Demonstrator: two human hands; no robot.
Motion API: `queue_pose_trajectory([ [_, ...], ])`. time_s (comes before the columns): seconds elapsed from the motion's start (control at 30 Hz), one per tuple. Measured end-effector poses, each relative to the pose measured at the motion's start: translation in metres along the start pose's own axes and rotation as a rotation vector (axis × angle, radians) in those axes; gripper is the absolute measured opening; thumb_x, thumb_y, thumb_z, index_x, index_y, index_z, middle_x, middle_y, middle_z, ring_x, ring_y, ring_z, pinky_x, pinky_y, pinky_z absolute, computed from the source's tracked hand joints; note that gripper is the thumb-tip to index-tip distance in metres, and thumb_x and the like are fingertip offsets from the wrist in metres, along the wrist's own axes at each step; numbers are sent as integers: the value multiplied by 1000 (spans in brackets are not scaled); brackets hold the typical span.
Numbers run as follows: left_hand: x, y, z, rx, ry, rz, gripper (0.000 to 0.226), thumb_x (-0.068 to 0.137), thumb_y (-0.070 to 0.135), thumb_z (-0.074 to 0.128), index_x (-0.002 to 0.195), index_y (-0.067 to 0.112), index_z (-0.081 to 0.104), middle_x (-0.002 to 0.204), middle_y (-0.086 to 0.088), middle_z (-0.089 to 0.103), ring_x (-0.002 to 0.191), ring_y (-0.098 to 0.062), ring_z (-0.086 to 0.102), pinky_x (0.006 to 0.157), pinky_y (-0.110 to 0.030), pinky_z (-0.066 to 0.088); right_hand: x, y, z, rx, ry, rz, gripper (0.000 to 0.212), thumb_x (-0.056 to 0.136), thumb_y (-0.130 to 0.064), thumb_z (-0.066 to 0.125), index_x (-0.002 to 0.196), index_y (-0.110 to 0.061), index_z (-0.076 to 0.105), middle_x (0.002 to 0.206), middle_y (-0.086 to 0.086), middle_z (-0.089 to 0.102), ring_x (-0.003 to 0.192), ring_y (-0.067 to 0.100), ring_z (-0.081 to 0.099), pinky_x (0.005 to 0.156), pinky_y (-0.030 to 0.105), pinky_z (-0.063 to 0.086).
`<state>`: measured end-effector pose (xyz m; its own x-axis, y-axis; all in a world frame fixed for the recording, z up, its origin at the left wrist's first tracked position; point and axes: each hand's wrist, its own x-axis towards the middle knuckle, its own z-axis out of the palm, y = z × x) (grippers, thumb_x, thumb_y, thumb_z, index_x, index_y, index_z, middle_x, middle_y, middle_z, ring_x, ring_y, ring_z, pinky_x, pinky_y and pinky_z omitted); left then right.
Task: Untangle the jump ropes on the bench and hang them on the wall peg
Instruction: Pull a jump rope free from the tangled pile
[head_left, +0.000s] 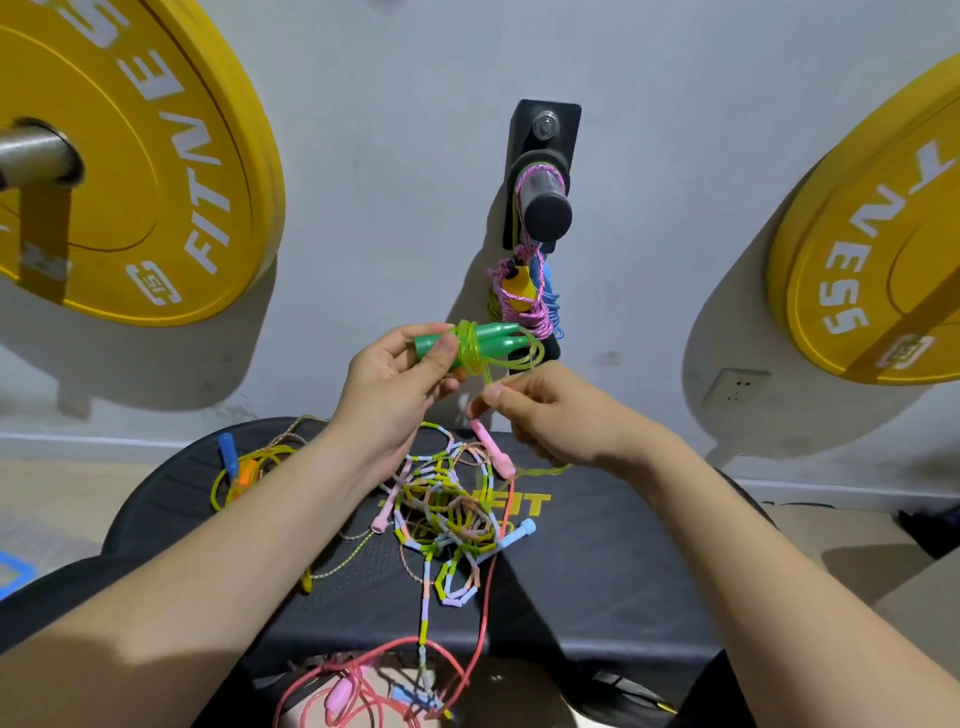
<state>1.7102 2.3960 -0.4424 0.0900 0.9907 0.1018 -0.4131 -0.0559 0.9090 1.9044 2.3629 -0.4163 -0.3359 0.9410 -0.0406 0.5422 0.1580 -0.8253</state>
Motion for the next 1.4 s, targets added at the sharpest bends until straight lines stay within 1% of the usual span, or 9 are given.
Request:
queue_pose_trajectory([
  [0.17,5,-7,-14,674,116,264,14,91,17,83,97,28,76,76,6,76,61,-15,67,67,-28,56,-7,-9,0,-248,-23,-91,32,109,-24,55,95,-10,80,44,-15,43,44,4,41,48,14,33],
  [0.3,7,-2,-14,1010,-125,327,17,89,26,83,97,39,75,69,14,69,58,-7,57,58,-24,47,-4,-5,-3,-323,164,-158,37,106,-22,58,75,-8,74,43,-13,46,46,4,43,51,14,31],
  [0.4,9,7,-16,845,-347,169,19,94,14,79,103,31,76,86,-3,77,79,-25,72,78,-43,62,-3,4,-15,-307,340,-136,30,93,-33,80,69,-17,74,48,-12,52,49,5,44,52,17,32],
  [0.5,3,11,-11,434,-453,-7,16,94,12,73,106,22,77,93,-7,75,78,-18,70,76,-28,62,-2,9,-28,81,434,-111,29,80,-42,91,76,-15,80,58,-5,58,53,7,43,53,20,35],
  [0.6,-3,10,2,60,-380,-108,20,87,16,71,107,17,76,100,-10,74,82,-18,70,76,-26,62,-1,7,-30,418,382,-68,29,79,-48,87,87,-21,84,76,25,66,69,24,49,63,34,40],
  [0.7,-4,7,12,-206,-219,-130,27,83,15,70,109,9,69,101,-8,78,87,-19,75,77,-25,62,5,8,-21,477,269,-47,26,97,-18,70,73,-24,78,57,2,53,54,13,39,50,24,35],
  [0.97,10,-1,-10,263,168,136,15,90,8,82,98,19,74,83,4,78,68,-18,71,75,-32,62,-1,-12,15,-46,117,-77,33,110,-22,51,89,-16,75,49,-10,47,44,7,40,47,20,34],
  [1.13,13,2,-27,916,-25,127,18,86,18,87,95,32,79,84,3,79,77,-22,77,81,-37,63,-3,-10,4,-295,266,-174,36,104,-26,61,77,-8,74,46,-9,43,47,7,40,50,17,28],
  [1.4,-5,19,-5,103,-474,-190,23,90,10,70,113,9,71,95,-12,75,77,-19,71,75,-26,62,-1,10,-32,225,377,-76,20,94,-37,79,86,-19,83,68,5,70,67,14,54,65,31,46],
])
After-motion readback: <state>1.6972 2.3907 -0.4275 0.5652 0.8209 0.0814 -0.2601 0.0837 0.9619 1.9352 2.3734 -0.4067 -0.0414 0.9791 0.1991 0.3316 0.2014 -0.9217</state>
